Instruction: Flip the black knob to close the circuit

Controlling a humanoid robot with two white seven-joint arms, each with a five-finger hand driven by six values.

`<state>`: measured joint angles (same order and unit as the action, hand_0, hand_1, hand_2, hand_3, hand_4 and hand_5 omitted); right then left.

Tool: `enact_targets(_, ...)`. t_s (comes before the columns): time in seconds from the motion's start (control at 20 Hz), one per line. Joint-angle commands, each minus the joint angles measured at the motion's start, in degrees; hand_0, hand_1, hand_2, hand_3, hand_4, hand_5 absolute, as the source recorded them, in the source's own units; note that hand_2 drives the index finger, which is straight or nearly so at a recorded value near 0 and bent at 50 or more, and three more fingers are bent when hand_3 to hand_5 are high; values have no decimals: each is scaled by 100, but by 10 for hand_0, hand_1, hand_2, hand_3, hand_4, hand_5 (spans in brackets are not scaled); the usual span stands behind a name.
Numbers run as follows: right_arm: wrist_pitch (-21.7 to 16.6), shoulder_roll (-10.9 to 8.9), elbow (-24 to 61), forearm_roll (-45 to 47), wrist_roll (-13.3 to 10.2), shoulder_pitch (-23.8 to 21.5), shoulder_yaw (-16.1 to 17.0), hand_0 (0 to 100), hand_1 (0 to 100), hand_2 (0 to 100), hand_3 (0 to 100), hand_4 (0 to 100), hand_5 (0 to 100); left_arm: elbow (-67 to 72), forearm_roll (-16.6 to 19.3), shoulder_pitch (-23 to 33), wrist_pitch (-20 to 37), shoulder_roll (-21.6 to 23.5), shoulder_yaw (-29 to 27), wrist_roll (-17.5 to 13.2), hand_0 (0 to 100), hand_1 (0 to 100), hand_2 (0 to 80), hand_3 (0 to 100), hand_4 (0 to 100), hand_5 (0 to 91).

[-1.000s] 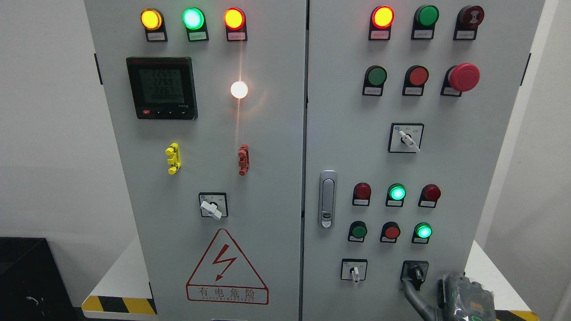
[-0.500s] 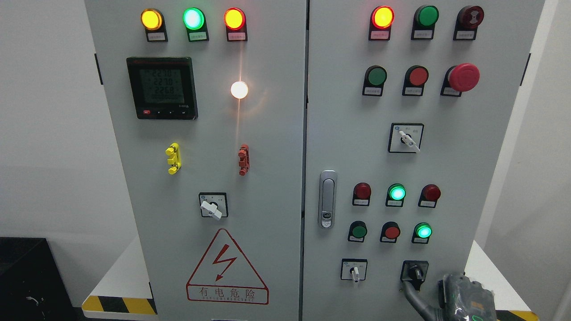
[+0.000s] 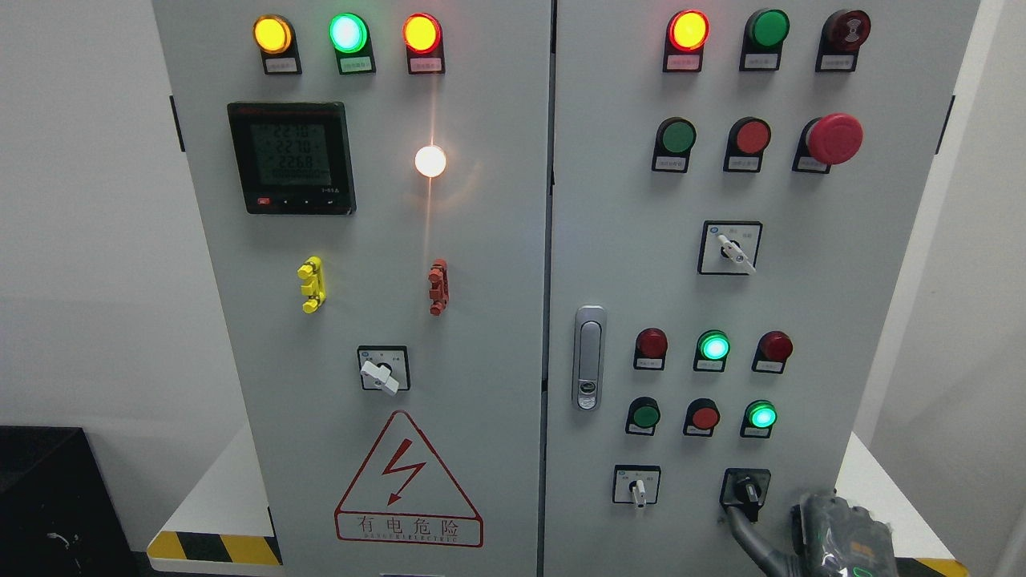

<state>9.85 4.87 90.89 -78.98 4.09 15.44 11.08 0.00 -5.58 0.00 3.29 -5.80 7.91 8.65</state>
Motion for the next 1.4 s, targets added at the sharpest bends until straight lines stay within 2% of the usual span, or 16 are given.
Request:
enact_targets(0.0, 9, -21, 43, 15, 4, 3, 236, 0, 0, 876, 1000, 936, 1000, -167, -4, 123, -4, 0, 0, -4, 120, 556, 0, 0, 0, 0)
enact_targets(1.35, -53, -47, 87, 76, -49, 64, 307, 0, 0, 873, 1000, 931, 1000, -175, -4, 132, -4, 0, 0, -4, 120, 556, 0, 0, 0, 0)
